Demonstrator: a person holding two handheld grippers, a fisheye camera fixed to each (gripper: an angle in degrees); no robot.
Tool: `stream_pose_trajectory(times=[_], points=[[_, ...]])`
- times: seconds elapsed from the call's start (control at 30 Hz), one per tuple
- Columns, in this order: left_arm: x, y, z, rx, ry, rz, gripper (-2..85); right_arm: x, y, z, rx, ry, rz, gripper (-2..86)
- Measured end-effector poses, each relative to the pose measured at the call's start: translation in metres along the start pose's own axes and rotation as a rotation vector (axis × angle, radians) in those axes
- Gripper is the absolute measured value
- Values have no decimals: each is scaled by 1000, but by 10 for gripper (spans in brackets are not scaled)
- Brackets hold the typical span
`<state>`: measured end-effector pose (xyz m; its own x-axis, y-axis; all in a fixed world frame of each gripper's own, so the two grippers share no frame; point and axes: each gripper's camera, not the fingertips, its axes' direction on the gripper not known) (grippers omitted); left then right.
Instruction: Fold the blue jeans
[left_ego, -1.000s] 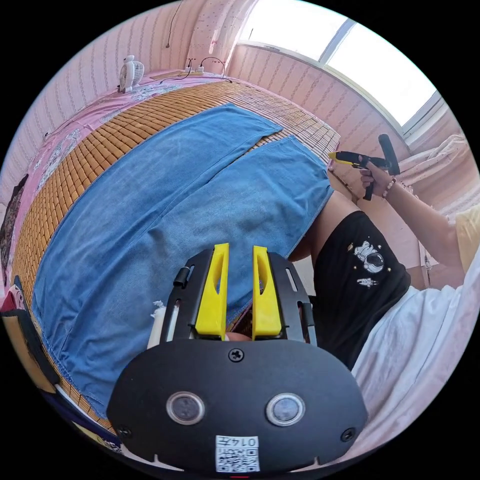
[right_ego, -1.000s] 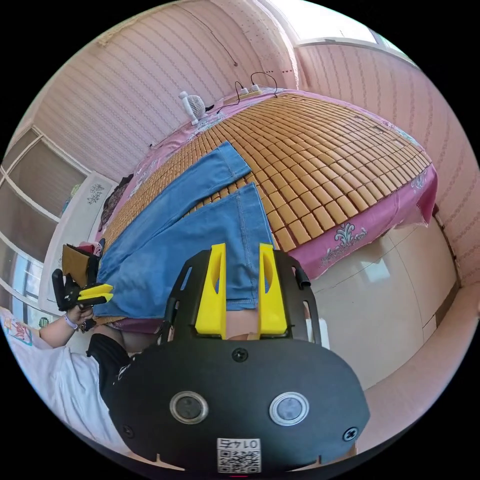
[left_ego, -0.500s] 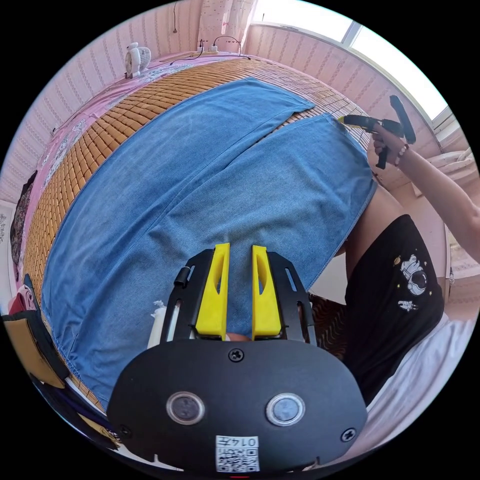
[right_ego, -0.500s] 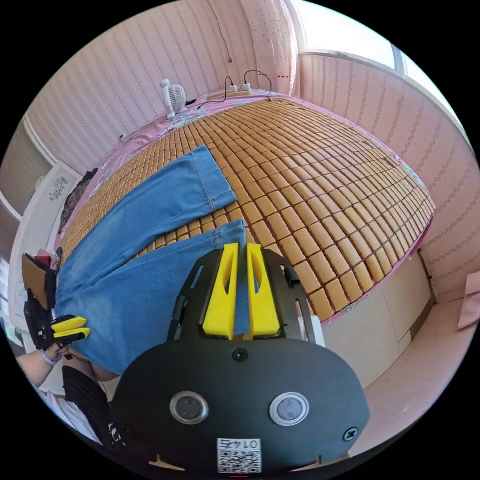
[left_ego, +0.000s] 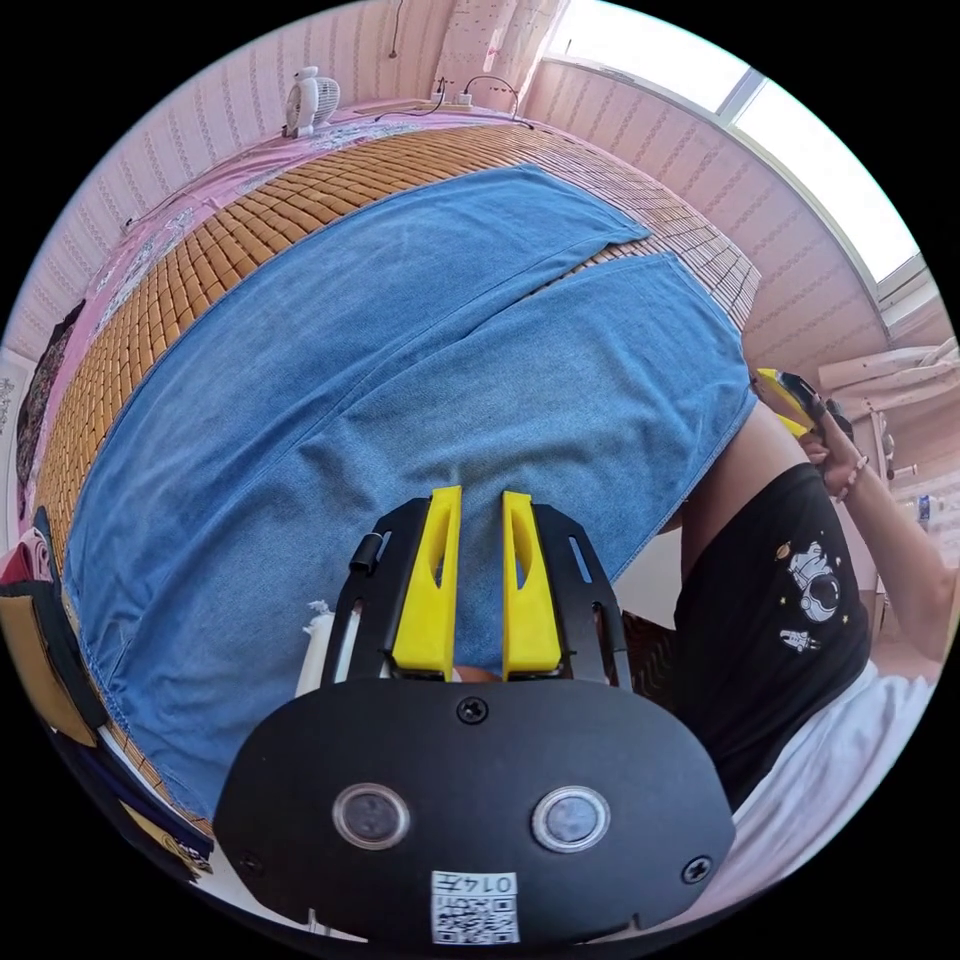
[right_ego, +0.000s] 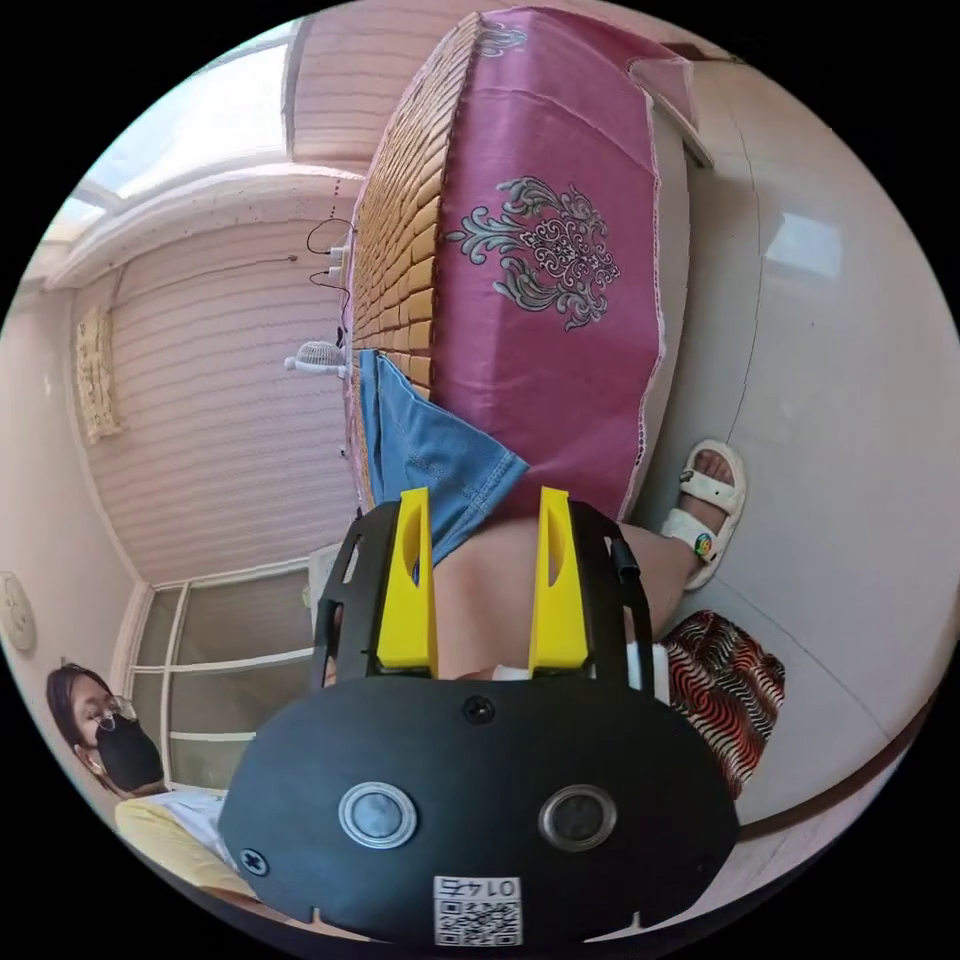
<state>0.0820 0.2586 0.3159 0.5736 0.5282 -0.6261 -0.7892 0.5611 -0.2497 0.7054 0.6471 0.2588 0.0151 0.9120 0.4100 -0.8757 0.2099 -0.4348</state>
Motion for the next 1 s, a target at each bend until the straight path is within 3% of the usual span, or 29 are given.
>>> stream_pose_trajectory(times=[0.13, 0.23, 0.37, 0.53, 0.7, 0.83, 1.0], points=[[-12, 11, -2, 5, 18, -33, 69, -10, -8, -7, 34, -34, -23, 30], [-22, 22, -4, 14, 31, -48, 68, -31, -4, -28, 84, -91, -121, 11], [-39, 39, -8, 33, 61, -88, 65, -42, 1, -43, 111, 47, -221, 8], [-76, 66, -17, 81, 169, -206, 64, -20, 4, -36, 72, 143, -180, 40], [-129, 127, -67, 272, 253, -315, 65, -5, 3, -8, -96, 193, -102, 128], [-213, 240, -121, 413, 211, -621, 67, -13, -3, -5, -44, 153, -117, 119], [-295, 405, -173, 496, -45, -1066, 86, -28, -8, -2, 4, 119, -136, 28]])
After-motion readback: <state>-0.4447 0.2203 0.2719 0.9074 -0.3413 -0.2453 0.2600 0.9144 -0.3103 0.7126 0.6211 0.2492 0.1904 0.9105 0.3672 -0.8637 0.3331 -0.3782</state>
